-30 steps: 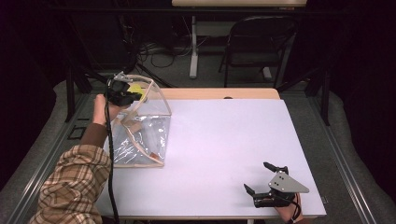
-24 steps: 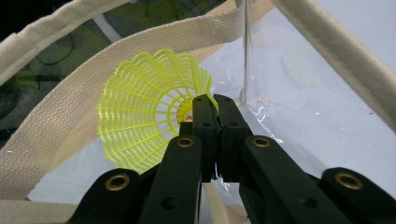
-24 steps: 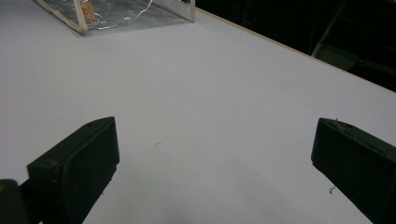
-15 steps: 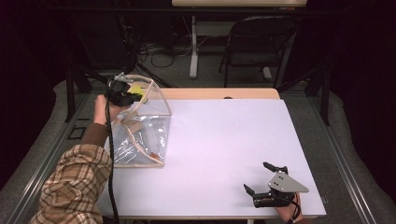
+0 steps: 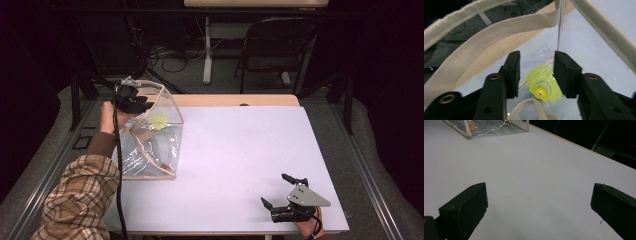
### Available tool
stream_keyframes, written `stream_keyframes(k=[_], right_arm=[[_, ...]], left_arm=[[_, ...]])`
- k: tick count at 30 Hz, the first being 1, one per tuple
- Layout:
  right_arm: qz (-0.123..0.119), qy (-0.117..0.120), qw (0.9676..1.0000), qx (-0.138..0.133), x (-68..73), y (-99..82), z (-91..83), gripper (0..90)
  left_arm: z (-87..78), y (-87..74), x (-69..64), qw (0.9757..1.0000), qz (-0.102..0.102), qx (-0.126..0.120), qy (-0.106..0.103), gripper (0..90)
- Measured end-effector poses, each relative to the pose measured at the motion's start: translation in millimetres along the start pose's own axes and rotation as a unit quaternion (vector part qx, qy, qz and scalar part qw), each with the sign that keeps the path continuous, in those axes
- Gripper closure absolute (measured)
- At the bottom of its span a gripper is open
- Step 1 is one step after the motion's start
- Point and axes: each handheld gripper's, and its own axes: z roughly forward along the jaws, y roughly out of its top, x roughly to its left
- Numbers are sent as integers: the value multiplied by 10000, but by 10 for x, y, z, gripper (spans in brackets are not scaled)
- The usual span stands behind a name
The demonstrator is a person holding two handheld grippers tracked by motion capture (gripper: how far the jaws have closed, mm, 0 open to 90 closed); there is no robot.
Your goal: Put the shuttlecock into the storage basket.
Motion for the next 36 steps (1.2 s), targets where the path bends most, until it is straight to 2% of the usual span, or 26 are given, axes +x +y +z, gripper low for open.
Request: stream_keyframes(k=[8, 16, 20, 22, 30, 32, 34, 36], right_arm=[[-17, -21, 10000, 15, 2, 0, 7, 6], [-6, -17, 10000, 29, 6, -1, 10, 6], [-4, -22, 10000, 33, 3, -3, 11, 6], [-5, -20, 10000, 32, 3, -3, 10, 6], [-17, -17, 10000, 34, 4, -3, 10, 6], [-9, -16, 10000, 30, 6, -2, 8, 6], [-9, -19, 10000, 31, 5, -2, 9, 6], [-12, -22, 10000, 33, 5, -2, 7, 6]], left_arm=[[-134, 4, 20, 9995, -118, -233, 179, 332], [-340, 62, -60, 9974, 15, -619, 356, 174], [-418, 104, -136, 9959, 61, -825, 360, 145], [-453, 122, -163, 9952, -2, -942, 258, 120], [-569, 135, -249, 9927, -145, -1181, 204, 13], [-579, 132, -254, 9923, -167, -1209, 199, 0], [-637, 110, -275, 9902, -267, -1367, 128, 0], [-653, 103, -282, 9898, -268, -1393, 142, 0]])
